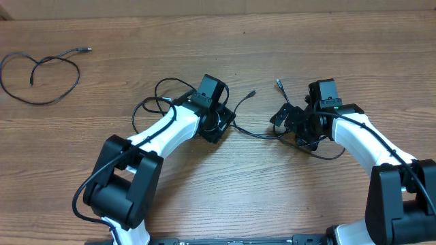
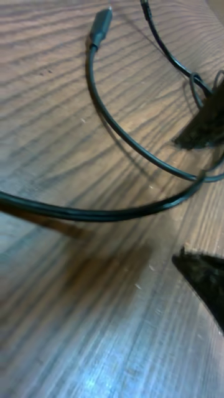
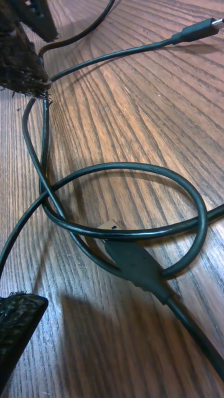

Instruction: Untangle cables

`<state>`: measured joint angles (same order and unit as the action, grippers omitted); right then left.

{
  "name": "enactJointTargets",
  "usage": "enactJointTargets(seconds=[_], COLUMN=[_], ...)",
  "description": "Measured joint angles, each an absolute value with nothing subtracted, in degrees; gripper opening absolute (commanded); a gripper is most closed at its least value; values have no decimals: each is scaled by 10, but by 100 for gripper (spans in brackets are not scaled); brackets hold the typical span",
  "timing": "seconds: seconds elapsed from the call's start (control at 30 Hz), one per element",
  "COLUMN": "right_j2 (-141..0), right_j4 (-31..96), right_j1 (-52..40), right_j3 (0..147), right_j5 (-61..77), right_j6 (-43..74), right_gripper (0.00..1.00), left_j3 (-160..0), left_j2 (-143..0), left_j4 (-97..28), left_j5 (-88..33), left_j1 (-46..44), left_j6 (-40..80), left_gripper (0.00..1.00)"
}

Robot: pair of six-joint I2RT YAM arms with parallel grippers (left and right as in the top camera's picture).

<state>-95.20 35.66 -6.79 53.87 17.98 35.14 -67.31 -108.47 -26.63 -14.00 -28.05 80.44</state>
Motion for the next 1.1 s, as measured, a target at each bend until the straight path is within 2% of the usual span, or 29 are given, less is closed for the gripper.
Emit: enactJointTargets(seconds=[0.47,0.5,0.57,0.67,1.1], right_j2=[-952,-952,-952,-952,-952], right_j4=[357,357,357,357,357], right_j1=[-68,-68,-68,-68,-68], right_j3=[539,539,539,539,539], right_j5=[180,180,180,180,179], right_j6=[351,352,352,351,352], right_gripper=[100,100,100,100,100], left_j3=[-673,-673,-673,-673,-673], left_j2=[-1091,-1091,-1095,-1102,-1106], left_j4=[-237,-237,-235,-229,-238], left_j5=[-83,-80,-72,-62,-45], left_j1=[-309,-314,-323,-329,-300], left_j6=[806,806,807,807,719], left_gripper=[49,47,34,6,4])
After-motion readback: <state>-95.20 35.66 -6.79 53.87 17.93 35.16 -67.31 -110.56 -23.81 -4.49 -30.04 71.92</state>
